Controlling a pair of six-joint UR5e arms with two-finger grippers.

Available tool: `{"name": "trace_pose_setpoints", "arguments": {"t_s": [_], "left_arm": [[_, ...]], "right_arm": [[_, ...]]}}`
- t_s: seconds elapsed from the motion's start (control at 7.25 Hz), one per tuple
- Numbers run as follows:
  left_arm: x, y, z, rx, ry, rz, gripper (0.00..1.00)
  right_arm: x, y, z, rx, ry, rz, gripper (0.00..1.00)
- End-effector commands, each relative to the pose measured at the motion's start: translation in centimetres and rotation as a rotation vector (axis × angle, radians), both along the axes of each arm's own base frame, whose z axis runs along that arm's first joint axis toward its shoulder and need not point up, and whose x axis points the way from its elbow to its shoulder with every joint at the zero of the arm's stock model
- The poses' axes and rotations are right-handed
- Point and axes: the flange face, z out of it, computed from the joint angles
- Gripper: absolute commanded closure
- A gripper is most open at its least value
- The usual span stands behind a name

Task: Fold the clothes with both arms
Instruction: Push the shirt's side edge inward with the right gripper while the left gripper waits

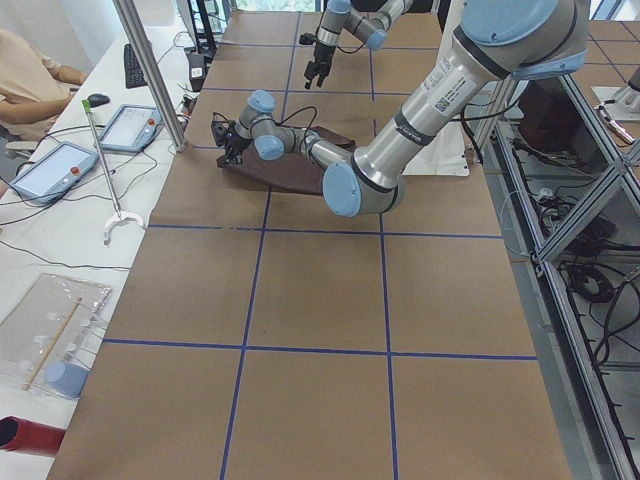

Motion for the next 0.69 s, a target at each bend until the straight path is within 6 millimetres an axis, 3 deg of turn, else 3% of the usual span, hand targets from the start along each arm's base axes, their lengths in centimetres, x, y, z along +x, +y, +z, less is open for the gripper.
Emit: {"name": "trace_pose_setpoints", "arguments": {"t_s": [0.0,0.14,0.28,0.41,0.55], "left_arm": [[-7.3,4.8,-0.3,0.028,0.126,0.108,0.53],[-9.7,5.1,1.2,0.01,0.136,0.135,0.53],[-10.1,5.0,1.5,0.01,0.137,0.134,0.53],[-10.0,5.0,1.6,0.007,0.136,0.133,0.53],[-9.9,5.0,2.0,0.002,0.134,0.134,0.53]], "right_arm": [[-7.2,-3.4,-4.5,-0.052,0.092,-0.028,0.0],[-11.6,-3.9,-4.9,-0.045,0.156,-0.081,0.0],[-14.8,-3.4,-5.4,-0.026,0.221,-0.149,0.0],[-16.3,-2.0,-5.2,0.013,0.267,-0.225,0.0],[-17.7,-0.8,-6.7,0.063,0.344,-0.326,0.0]]}}
